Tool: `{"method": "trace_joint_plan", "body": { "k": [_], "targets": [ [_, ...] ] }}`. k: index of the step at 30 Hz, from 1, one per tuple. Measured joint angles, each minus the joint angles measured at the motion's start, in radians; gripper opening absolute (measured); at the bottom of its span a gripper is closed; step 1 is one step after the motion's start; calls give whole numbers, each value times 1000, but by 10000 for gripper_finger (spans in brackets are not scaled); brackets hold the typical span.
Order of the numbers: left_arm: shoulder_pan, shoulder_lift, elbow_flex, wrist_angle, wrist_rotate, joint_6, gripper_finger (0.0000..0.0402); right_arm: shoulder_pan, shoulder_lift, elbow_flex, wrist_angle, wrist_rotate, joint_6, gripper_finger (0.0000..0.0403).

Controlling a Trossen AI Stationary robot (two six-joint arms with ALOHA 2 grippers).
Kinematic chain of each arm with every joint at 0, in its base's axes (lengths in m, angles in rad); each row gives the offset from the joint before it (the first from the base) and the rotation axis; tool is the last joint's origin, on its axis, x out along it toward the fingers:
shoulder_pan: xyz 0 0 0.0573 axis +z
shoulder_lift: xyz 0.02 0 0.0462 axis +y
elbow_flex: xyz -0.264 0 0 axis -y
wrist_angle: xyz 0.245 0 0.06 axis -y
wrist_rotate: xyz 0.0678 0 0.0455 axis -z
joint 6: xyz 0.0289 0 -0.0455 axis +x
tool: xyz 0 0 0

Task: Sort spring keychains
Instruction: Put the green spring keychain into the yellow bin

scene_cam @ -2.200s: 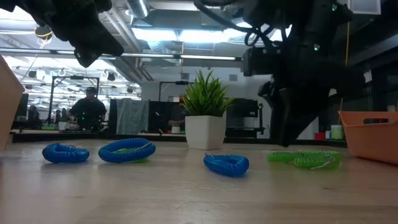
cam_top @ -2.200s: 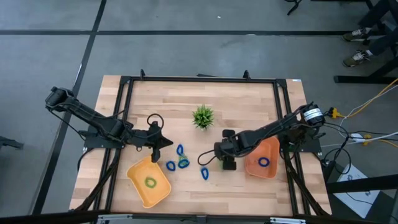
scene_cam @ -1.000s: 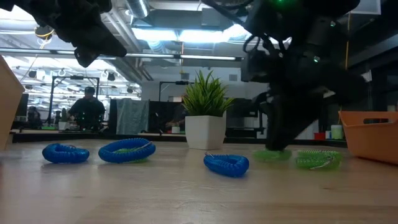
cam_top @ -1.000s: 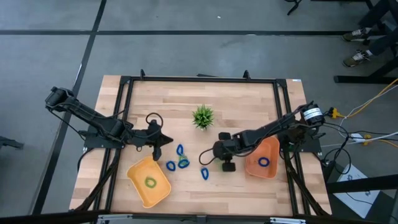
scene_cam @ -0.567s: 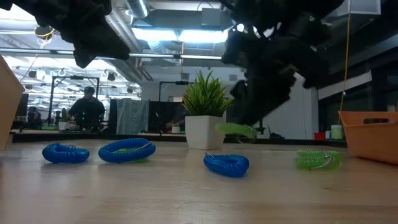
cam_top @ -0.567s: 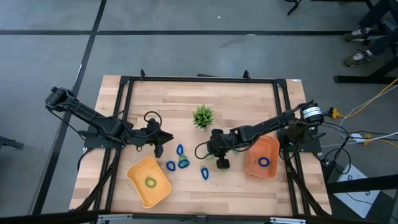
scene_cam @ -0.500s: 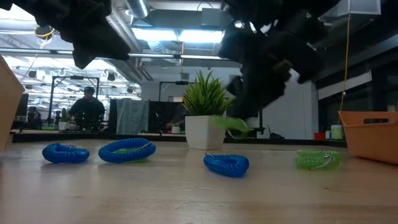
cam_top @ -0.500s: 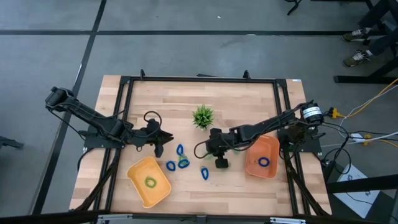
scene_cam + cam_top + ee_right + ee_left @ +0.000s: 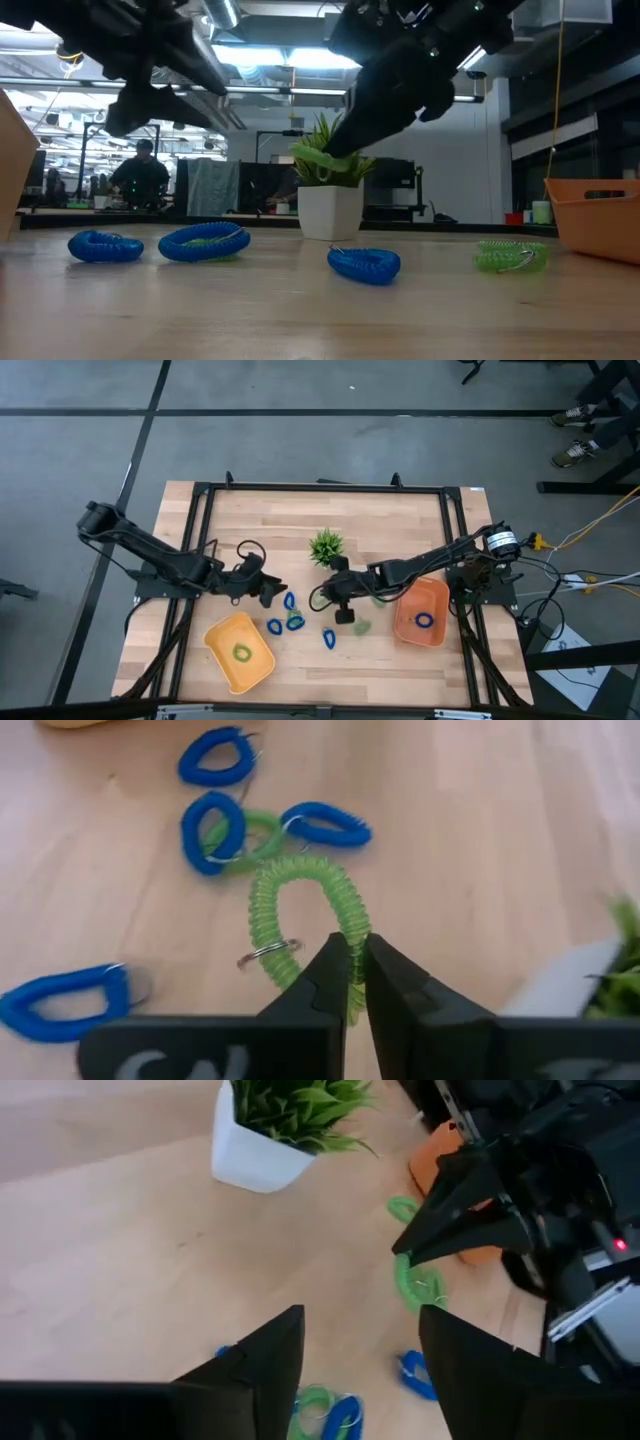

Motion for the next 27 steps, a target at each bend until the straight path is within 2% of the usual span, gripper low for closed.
{"method": "trace_joint_plan", "body": {
  "k": [6, 12, 21, 27],
  "targets": [
    [30, 62, 0, 151, 61, 0, 203, 0, 0, 0, 94, 79, -34, 27],
    [49, 97, 0, 223, 93, 1, 199, -2, 0, 0, 200, 90, -100, 28],
    [49, 101, 0, 258, 55, 2, 199, -50, 0, 0, 290, 81, -169, 28],
    [48, 101, 0, 263, 50, 25, 198, -96, 0, 0, 328, -6, -183, 28]
  ]
}}
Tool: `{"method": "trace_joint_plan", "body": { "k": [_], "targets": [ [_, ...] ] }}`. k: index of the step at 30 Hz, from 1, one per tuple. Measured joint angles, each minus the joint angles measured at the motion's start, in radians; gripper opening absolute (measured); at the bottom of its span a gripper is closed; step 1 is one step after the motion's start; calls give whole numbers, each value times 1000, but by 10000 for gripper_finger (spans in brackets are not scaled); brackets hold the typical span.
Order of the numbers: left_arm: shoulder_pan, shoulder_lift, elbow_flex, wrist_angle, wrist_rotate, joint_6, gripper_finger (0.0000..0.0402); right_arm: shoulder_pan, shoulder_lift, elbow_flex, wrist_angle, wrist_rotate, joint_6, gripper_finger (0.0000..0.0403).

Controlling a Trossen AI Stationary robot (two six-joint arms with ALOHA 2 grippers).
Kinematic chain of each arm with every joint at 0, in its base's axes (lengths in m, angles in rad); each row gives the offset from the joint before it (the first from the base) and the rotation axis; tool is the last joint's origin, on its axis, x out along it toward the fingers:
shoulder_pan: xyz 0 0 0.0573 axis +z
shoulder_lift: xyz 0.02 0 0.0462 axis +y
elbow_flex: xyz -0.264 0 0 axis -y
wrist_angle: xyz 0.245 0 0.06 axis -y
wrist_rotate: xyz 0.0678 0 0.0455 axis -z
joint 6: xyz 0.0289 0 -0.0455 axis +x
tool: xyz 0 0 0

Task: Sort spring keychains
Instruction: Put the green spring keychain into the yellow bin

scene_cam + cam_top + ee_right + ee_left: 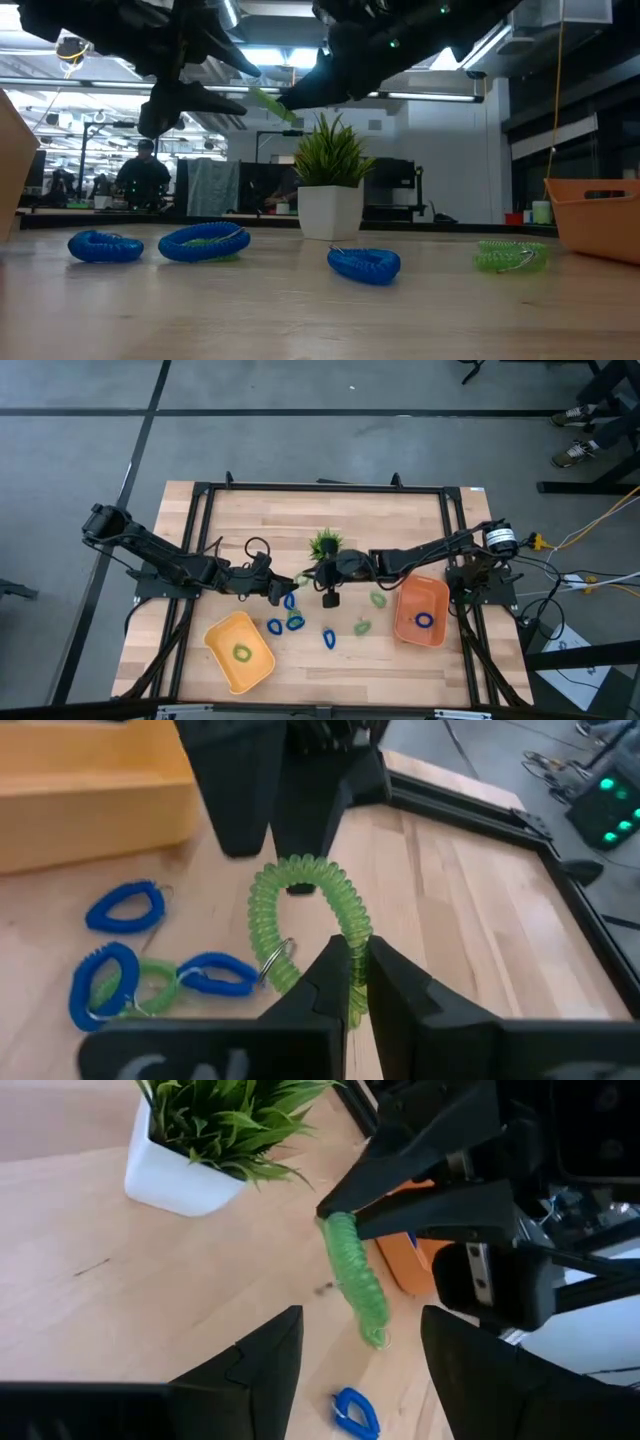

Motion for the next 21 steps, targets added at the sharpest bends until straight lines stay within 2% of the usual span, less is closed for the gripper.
{"method": "trace_joint_plan", "body": {
  "k": [6, 10, 14, 17, 21],
  "targets": [
    [0, 0, 0, 1, -77, 4, 198, -22, 0, 0, 46, -78, 0, 28],
    [0, 0, 0, 1, -137, 26, 198, -22, 0, 0, 67, -90, -4, 28],
    [0, 0, 0, 1, -142, 29, 194, -21, 0, 0, 68, -90, -6, 28],
    [0, 0, 0, 1, -131, 29, 173, -21, 0, 0, 68, -90, -5, 28],
    [-1, 0, 0, 1, -114, 29, 124, -21, 0, 0, 65, -90, -2, 28]
  ]
}}
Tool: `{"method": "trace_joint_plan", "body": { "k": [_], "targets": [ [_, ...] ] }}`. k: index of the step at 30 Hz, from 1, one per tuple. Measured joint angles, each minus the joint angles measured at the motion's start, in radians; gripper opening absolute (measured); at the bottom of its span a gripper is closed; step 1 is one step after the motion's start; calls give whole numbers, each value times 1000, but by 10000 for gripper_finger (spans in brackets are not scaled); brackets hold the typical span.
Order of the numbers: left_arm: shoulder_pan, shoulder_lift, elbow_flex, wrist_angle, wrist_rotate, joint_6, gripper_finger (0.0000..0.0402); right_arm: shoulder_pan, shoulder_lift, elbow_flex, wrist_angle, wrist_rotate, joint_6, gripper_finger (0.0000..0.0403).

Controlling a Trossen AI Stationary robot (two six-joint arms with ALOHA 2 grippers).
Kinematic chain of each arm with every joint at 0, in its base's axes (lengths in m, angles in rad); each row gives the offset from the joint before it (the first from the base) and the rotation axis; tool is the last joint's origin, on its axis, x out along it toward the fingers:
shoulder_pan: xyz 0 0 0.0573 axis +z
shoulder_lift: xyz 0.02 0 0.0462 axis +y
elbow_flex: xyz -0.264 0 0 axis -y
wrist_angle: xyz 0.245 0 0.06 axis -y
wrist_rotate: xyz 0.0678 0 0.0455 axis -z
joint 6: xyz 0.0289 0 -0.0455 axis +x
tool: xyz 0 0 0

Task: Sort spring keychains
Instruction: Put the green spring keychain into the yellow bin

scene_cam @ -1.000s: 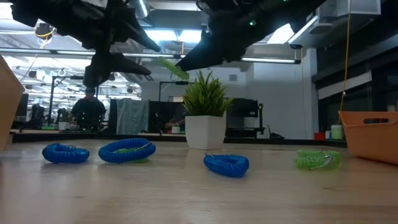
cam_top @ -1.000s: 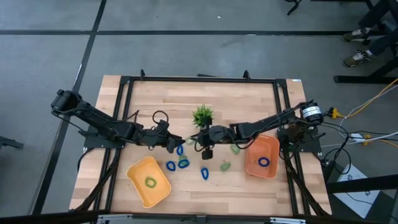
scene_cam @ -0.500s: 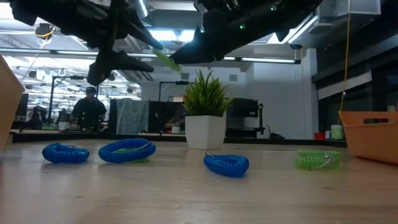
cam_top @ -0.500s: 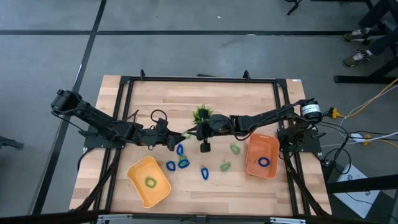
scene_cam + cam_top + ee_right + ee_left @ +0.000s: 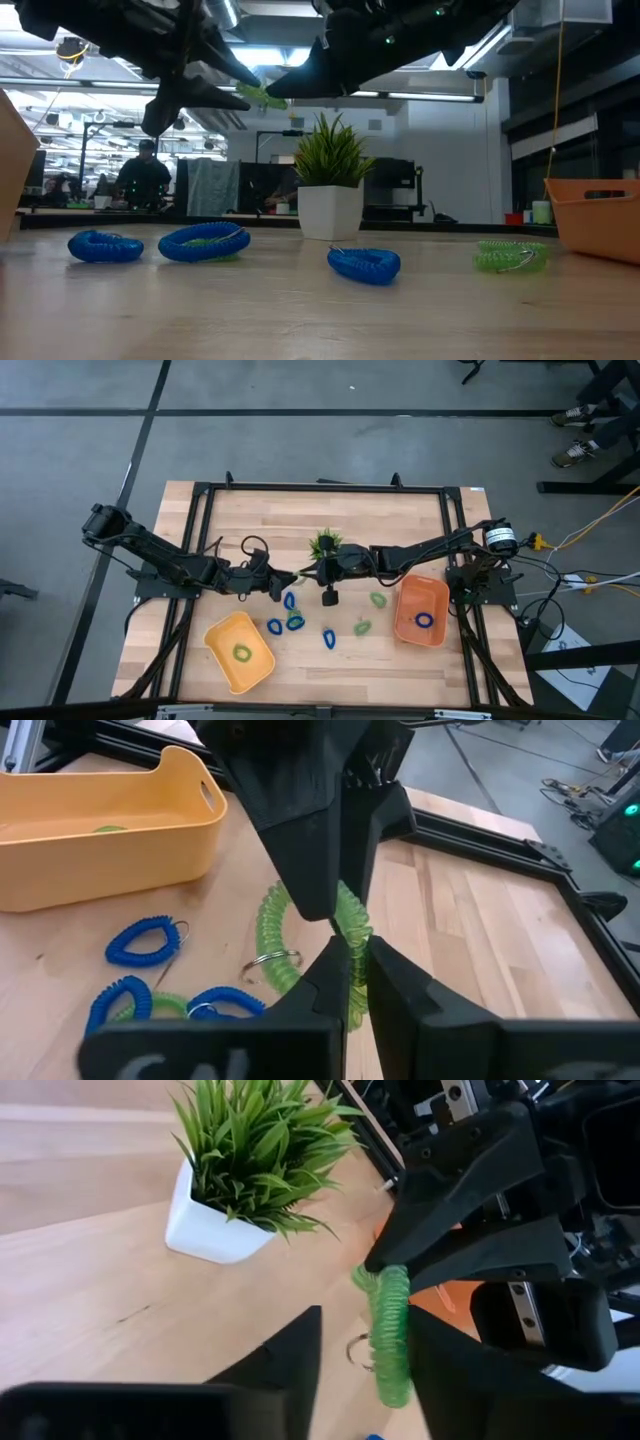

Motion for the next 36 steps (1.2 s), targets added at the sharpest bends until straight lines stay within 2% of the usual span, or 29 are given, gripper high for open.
{"method": "trace_joint_plan", "body": {
  "k": [5, 9, 16, 20, 27, 30, 33, 36],
  "targets": [
    [0, 0, 0, -2, 10, 9, 54, 0, 0, 0, -8, 0, 1, 28],
    [0, 0, 0, -2, 25, 45, 15, 0, 0, 0, -8, 0, 3, 28],
    [0, 0, 0, -5, 33, 79, 25, 0, 0, 0, -16, 0, 8, 39],
    [0, 0, 0, -5, 33, 77, 21, 0, 0, 0, -16, 0, -4, 77],
    [0, 0, 0, -14, 35, 78, 18, 0, 0, 0, -17, 0, 3, 172],
    [0, -1, 0, -18, 81, 96, 18, 0, 0, 0, -18, 0, 20, 207],
    [0, -6, 0, -17, 137, 121, 18, 2, 0, 0, -24, 0, 61, 229],
    [0, -6, 0, -18, 149, 142, 18, 2, 0, 0, -29, 0, 84, 239]
  ]
}}
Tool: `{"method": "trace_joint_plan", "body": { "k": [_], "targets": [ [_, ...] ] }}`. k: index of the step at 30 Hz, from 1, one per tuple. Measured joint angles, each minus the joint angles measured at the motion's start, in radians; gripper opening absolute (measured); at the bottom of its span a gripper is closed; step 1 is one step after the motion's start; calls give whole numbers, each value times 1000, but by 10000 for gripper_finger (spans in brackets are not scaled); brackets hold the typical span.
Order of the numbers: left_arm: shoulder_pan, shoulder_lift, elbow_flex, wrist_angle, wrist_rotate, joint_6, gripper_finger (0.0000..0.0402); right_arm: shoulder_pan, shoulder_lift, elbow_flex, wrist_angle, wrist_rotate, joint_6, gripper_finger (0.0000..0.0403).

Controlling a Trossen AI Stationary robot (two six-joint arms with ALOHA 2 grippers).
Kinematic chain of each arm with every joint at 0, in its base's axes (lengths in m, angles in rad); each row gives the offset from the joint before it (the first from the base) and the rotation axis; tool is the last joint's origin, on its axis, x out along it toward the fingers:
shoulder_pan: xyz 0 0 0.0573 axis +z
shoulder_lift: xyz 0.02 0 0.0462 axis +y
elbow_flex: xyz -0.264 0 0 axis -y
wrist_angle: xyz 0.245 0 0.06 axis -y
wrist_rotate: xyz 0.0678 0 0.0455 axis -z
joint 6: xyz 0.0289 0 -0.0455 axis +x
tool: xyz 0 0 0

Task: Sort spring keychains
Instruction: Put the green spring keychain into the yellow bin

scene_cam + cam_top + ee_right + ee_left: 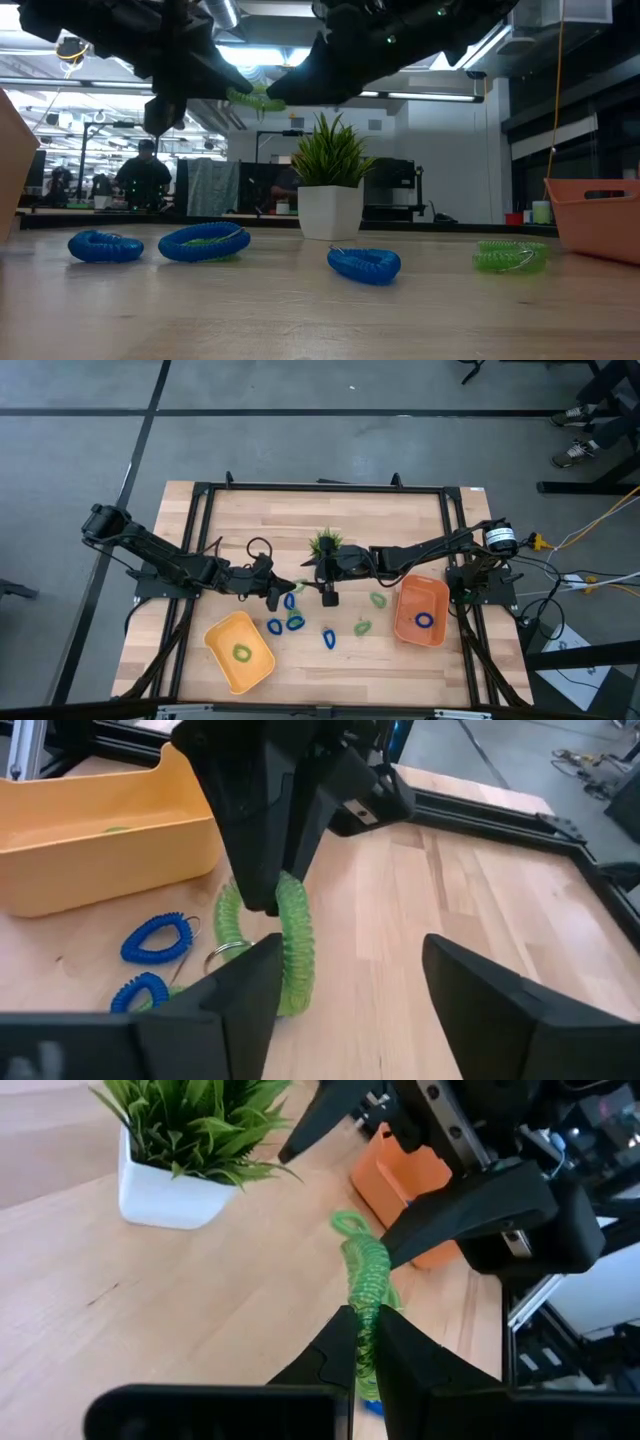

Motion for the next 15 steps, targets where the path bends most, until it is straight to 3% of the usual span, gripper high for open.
{"method": "trace_joint_plan", "body": {
  "k": [8, 15],
  "targets": [
    [0, -23, 0, -35, 21, 26, 18, 15, 0, 0, -40, -6, 51, 241],
    [0, -125, 0, -142, -22, 16, 18, 65, 0, 0, -42, -68, 54, 242]
  ]
}}
